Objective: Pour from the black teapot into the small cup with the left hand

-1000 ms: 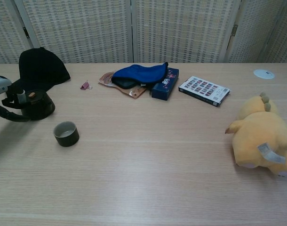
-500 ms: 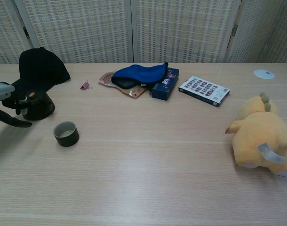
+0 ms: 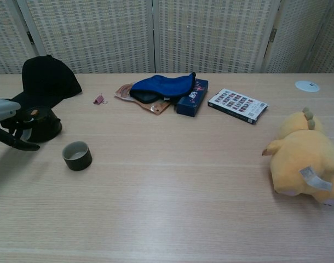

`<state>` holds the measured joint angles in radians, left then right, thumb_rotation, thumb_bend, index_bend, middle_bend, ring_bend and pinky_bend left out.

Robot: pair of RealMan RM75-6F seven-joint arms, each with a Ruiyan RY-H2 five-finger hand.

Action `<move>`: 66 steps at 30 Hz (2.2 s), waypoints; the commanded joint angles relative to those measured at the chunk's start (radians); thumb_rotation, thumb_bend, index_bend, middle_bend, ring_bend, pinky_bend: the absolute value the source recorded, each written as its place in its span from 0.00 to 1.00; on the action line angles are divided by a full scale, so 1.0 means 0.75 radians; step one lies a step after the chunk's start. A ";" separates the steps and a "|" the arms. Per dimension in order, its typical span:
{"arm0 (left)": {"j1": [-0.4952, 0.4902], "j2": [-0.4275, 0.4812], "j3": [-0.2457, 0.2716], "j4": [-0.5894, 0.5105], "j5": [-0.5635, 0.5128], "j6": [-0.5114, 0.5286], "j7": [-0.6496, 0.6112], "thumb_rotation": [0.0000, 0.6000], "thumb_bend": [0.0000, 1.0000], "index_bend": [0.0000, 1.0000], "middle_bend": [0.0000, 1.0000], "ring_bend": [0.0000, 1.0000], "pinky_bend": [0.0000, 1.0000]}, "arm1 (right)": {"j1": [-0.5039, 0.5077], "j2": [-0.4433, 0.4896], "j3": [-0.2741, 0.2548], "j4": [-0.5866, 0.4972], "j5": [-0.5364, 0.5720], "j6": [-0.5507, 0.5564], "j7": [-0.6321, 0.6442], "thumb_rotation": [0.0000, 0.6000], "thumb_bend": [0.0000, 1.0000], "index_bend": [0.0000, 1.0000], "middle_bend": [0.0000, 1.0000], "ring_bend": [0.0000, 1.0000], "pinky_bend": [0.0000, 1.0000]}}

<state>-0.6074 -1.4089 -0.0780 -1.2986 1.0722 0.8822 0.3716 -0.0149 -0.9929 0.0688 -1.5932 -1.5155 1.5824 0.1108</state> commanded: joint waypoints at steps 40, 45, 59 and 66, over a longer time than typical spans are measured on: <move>0.036 -0.059 -0.128 0.055 -0.055 0.129 -0.227 0.17 0.15 1.00 1.00 0.93 0.00 | -0.005 -0.004 0.020 -0.002 0.010 0.023 0.006 1.00 0.30 0.25 0.28 0.19 0.16; 0.049 -0.079 -0.140 0.067 -0.034 0.189 -0.224 0.25 0.26 1.00 1.00 0.96 0.04 | -0.011 -0.005 0.018 0.002 0.011 0.028 0.013 1.00 0.30 0.25 0.28 0.19 0.16; 0.093 -0.079 -0.176 0.023 -0.018 0.337 -0.168 0.42 0.41 1.00 1.00 1.00 0.27 | -0.010 -0.011 0.018 0.006 0.004 0.027 0.017 1.00 0.30 0.25 0.28 0.19 0.16; 0.107 -0.049 -0.167 -0.013 0.037 0.358 -0.188 0.51 0.47 1.00 1.00 1.00 0.32 | -0.010 -0.008 0.018 0.001 0.000 0.028 0.015 1.00 0.30 0.25 0.28 0.19 0.16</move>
<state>-0.5291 -1.4493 -0.2052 -1.3042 1.0939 1.1466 0.2338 -0.0222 -0.9991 0.0823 -1.5918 -1.5154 1.6035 0.1225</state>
